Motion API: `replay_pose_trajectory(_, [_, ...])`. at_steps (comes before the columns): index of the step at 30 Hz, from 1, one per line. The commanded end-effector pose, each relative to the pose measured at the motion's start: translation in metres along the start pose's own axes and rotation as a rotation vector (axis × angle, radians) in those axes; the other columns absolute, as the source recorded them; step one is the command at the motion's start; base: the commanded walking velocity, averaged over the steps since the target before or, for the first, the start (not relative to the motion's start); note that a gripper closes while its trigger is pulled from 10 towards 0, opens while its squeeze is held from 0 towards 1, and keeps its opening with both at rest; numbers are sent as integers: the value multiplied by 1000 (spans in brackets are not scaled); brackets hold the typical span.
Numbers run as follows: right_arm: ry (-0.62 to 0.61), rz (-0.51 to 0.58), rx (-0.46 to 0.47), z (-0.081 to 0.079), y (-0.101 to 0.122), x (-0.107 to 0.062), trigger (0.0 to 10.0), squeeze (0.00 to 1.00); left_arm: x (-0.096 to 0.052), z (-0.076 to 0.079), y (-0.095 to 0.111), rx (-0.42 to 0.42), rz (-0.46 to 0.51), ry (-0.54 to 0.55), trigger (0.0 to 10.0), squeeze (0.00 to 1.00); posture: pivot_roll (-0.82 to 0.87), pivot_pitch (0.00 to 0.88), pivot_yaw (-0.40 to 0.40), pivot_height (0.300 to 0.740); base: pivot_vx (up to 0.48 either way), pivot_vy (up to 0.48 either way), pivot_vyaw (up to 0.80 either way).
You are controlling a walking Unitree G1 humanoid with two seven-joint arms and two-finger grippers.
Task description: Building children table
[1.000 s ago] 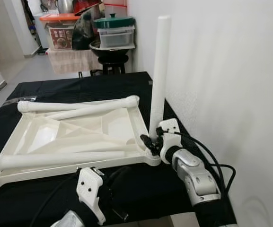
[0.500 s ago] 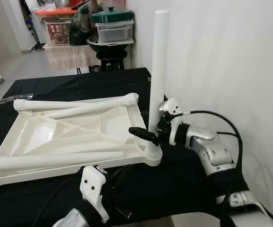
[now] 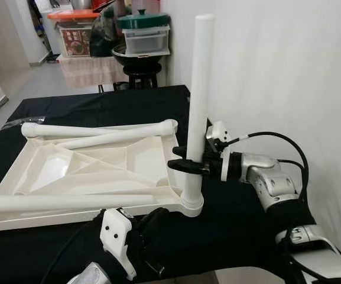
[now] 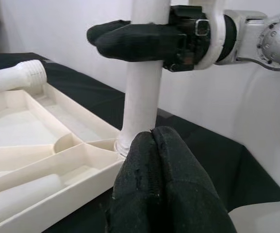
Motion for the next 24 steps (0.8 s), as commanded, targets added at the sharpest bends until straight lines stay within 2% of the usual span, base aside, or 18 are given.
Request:
replay_pose_trajectory(1, [18, -24, 30, -4, -15, -1, 0, 0, -1, 1, -2, -7, -7, -4, 10000, 0, 23, 0, -10, 740, 0, 0, 0])
replay_pose_trajectory(4, [-10, -9, 34, -5, -19, -6, 0, 0, -2, 0, -2, -7, -6, -4, 10000, 0, 21, 0, -11, 740, 0, 0, 0])
replay_pose_trajectory(5, [-82, -4, 40, -2, -23, -4, 0, 0, -2, 0, -2, -7, -7, -4, 10000, 0, 20, 0, -14, 740, 0, 0, 0])
replay_pose_trajectory(6, [-341, 18, 89, 18, -33, 4, 0, 0, -3, 0, -2, -6, -8, -4, 10000, 0, 19, 0, -15, 740, 0, 0, 0])
replay_pose_trajectory(7, [-341, 18, 89, 18, -33, 4, 0, 0, -3, 0, -2, -6, -8, -4, 10000, 0, 19, 0, -15, 740, 0, 0, 0])
replay_pose_trajectory(8, [-634, 55, 141, 36, -42, 1, 0, 0, -4, -1, -2, -5, -8, -3, 10000, 0, 19, 0, -14, 740, 0, 0, 0])
replay_pose_trajectory(9, [-761, 62, 197, 29, -55, 3, 0, 0, -4, -2, -2, -4, -9, -2, 10000, 0, 14, 8, -7, 740, 0, 0, 0])
replay_pose_trajectory(10, [-770, 63, 195, 14, -60, 11, 0, 0, -4, -3, -2, -3, -10, -2, 10000, 0, 14, 8, -7, 740, 0, 0, 0])
replay_pose_trajectory(11, [-770, 63, 195, 14, -60, 11, 0, 0, -4, -3, -2, -3, -10, -2, 10000, 0, 14, 8, -7, 740, 0, 0, 0])
replay_pose_trajectory(13, [-631, 43, 156, -14, -63, 37, 0, 0, -3, -4, -3, -2, -13, -2, 10000, 0, 6, 0, 9, 740, 0, 0, 0])
replay_pose_trajectory(17, [-606, 34, 151, -9, -61, 43, 0, 0, -2, -3, -4, -4, -15, -12, 10000, 0, 14, 0, -6, 740, 0, 0, 0])
replay_pose_trajectory(18, [-616, 23, 133, -4, -59, 42, 9255, 0, -2, -3, -4, -4, -14, -11, 10000, 0, 14, 0, -7, 740, 0, 0, 0])
replay_pose_trajectory(19, [-601, 27, 129, -2, -55, 42, 10000, 0, -2, -3, -4, -3, -13, -8, 10000, 0, 15, 0, -9, 740, 0, 0, 0])
replay_pose_trajectory(20, [-601, 27, 129, -2, -55, 42, 10000, 0, -2, -3, -4, -3, -13, -8, 10000, 0, 15, 0, -9, 740, 0, 0, 0])
replay_pose_trajectory(21, [-590, 25, 115, -2, -51, 42, 10000, 447, -1, -3, -4, -3, -12, -3, 10000, 0, 15, 0, -11, 740, 0, 0, 0])
replay_pose_trajectory(22, [-590, 25, 115, -2, -51, 42, 10000, 447, -1, -3, -4, -3, -12, -3, 10000, 0, 15, 0, -11, 740, 0, 0, 0])
replay_pose_trajectory(23, [-557, 29, 108, -4, -46, 44, 10000, 1000, -1, -4, -4, -2, -12, 2, 10000, 0, 17, 0, -11, 740, 0, 0, 0])
replay_pose_trajectory(24, [-486, 31, 89, -8, -39, 47, 10000, 1000, -1, -4, -5, -1, -12, 5, 10000, 0, 18, 0, -13, 740, 0, 0, 0])
Point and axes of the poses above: a point about 5 cm out from each wrist's last joint towards the gripper, its own x axis pointing out of the wrist towards the gripper, its own y axis along the axis of the wrist's last joint, z = x × y, the point moved 6 cm from there along x, pointing out of the wrist towards the gripper, and after that the axes turned 14 degrees about x, right-handed, at the moved point
